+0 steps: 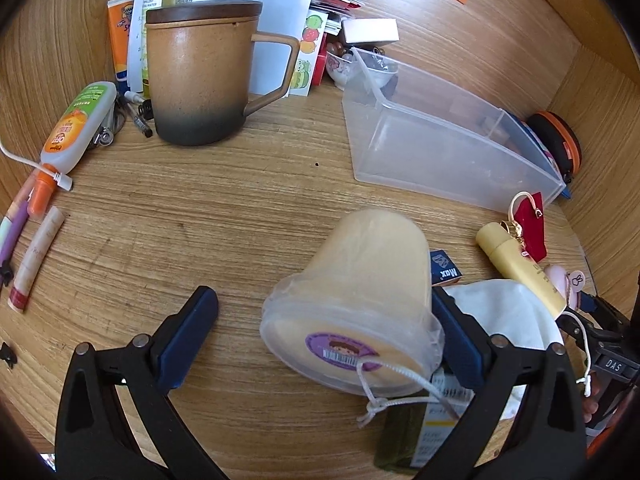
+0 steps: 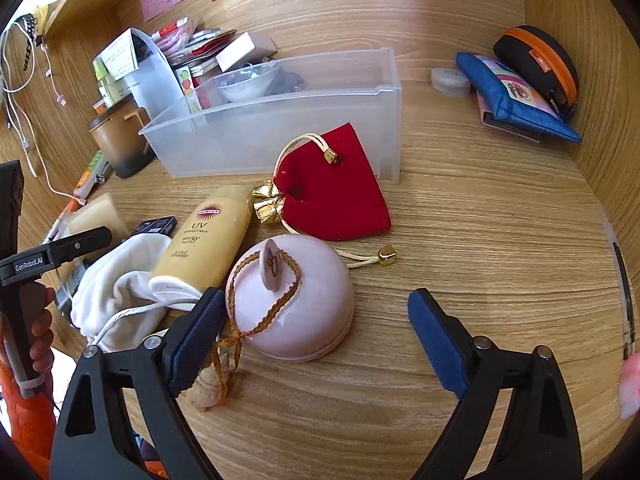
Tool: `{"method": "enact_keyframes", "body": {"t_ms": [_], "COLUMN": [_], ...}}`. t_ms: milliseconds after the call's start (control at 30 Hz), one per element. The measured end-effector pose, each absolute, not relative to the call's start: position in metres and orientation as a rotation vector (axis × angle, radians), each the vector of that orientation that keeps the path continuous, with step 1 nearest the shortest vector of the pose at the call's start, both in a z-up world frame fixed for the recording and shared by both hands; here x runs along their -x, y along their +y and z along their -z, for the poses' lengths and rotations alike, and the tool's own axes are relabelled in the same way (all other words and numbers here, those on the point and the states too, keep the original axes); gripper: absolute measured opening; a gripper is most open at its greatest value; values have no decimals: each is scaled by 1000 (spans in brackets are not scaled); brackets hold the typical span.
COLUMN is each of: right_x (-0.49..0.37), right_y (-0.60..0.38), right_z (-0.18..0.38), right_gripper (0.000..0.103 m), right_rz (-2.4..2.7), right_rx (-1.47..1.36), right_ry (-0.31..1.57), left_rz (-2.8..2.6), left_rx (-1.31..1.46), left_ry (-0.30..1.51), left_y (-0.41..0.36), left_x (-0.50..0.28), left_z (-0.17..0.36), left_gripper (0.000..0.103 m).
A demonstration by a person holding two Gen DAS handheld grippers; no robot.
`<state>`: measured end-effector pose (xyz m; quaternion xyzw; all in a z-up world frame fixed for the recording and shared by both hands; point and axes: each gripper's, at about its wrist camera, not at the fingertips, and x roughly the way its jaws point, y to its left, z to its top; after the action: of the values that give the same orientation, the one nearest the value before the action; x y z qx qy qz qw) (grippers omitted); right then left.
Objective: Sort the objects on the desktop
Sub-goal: 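Grasp the cream plastic tub with the left tool while the right tool grasps the pink round container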
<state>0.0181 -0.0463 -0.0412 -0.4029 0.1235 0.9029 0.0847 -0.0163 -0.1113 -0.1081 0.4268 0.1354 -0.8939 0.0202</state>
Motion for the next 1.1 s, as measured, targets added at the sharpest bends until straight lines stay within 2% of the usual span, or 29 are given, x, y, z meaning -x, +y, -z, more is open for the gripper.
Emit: {"method": "enact_keyframes", "body": {"t_ms": [67, 233, 267, 700, 1100], "right_x": [-15, -10, -10, -15, -13], "right_y": [-47, -51, -51, -38, -38], "right_z": [43, 45, 45, 34, 8], "right_gripper": [79, 65, 61, 61, 61], "right_rz": [-2692, -2684, -2687, -2683, -2722], "right_rx": [1217, 1209, 1208, 1150, 1066], "right_ry": [368, 297, 297, 348, 287], "left_rz": [2779, 2793, 2788, 2782, 2804], "left_rx": [-1322, -1312, -1308, -1295, -1256], "left_ry": [411, 347, 329, 361, 366], "left_y": [-110, -103, -102, -105, -104], "left_x": [18, 21, 22, 25, 30], "left_z": [108, 107, 107, 106, 94], "left_gripper": [99, 77, 76, 71, 69]}}
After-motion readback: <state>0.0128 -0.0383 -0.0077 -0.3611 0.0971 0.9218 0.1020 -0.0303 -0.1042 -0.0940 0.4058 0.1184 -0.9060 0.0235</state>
